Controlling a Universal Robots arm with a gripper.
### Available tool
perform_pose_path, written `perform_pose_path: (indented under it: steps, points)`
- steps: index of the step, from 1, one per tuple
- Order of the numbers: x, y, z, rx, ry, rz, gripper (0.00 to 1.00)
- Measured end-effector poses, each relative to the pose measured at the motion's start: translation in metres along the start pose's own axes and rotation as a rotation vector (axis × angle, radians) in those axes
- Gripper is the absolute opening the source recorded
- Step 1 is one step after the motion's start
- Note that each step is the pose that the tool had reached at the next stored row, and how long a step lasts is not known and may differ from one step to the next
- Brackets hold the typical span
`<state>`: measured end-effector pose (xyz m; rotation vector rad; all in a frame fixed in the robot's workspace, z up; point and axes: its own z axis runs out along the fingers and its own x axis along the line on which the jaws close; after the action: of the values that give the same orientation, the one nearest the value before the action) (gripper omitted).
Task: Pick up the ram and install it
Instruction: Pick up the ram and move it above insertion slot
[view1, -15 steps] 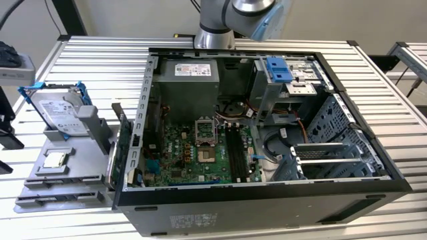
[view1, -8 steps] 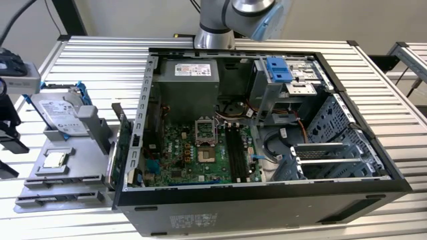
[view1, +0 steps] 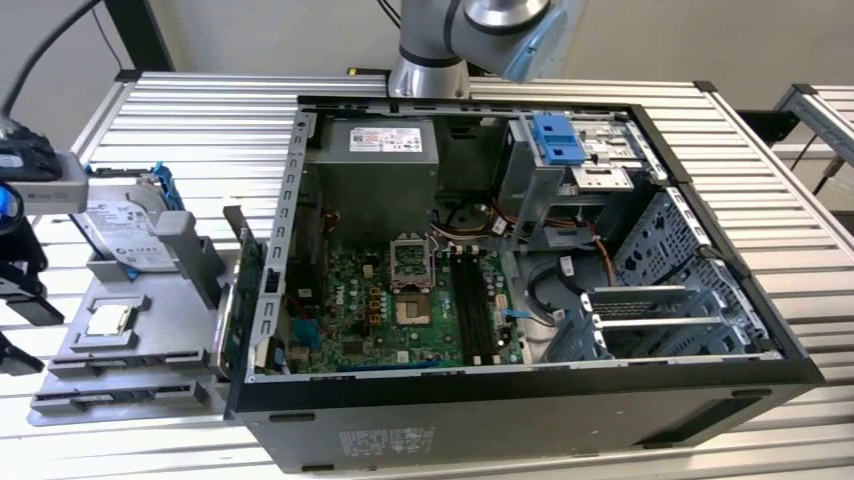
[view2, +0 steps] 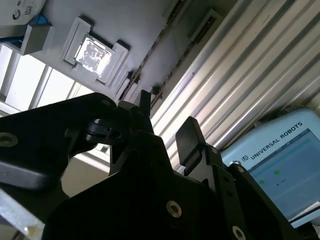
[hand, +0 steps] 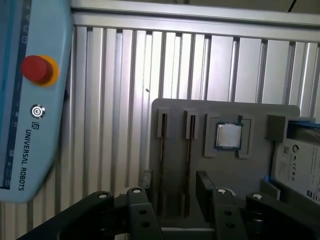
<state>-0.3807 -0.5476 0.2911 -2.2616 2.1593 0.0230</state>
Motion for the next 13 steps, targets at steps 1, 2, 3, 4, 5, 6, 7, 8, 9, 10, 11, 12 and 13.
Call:
perform_pose_path:
  steps: [1,2,3,4,5,6,7,8,9,10,11,12,13]
  points:
    - [0.0001,0.0000,0.0018,0.0005,0.0000,0.000,1.00]
    - [0.0001,-0.0001,0.0037,0.0011,0.0000,0.000,1.00]
    - [0.0002,-0.0001,0.0055,0.0017,0.0000,0.000,1.00]
    - [0.0002,-0.0001,0.0073,0.0023,0.0000,0.000,1.00]
    - [0.0003,-0.0001,0.0092,0.0028,0.0000,0.000,1.00]
    - [0.0003,-0.0001,0.0111,0.0034,0.0000,0.000,1.00]
    - [0.0003,-0.0001,0.0127,0.0036,0.0001,0.000,1.00]
    - [0.0004,-0.0001,0.0146,0.0041,0.0001,0.000,1.00]
    - [0.0004,-0.0001,0.0164,0.0045,0.0001,0.000,1.00]
    - [0.0005,-0.0001,0.0182,0.0050,0.0002,0.000,1.00]
    - [0.0005,-0.0001,0.0201,0.0054,0.0001,0.000,1.00]
    - [0.0005,-0.0001,0.0217,0.0057,0.0002,0.000,1.00]
    - [0.0006,-0.0001,0.0235,0.0060,0.0002,0.000,1.00]
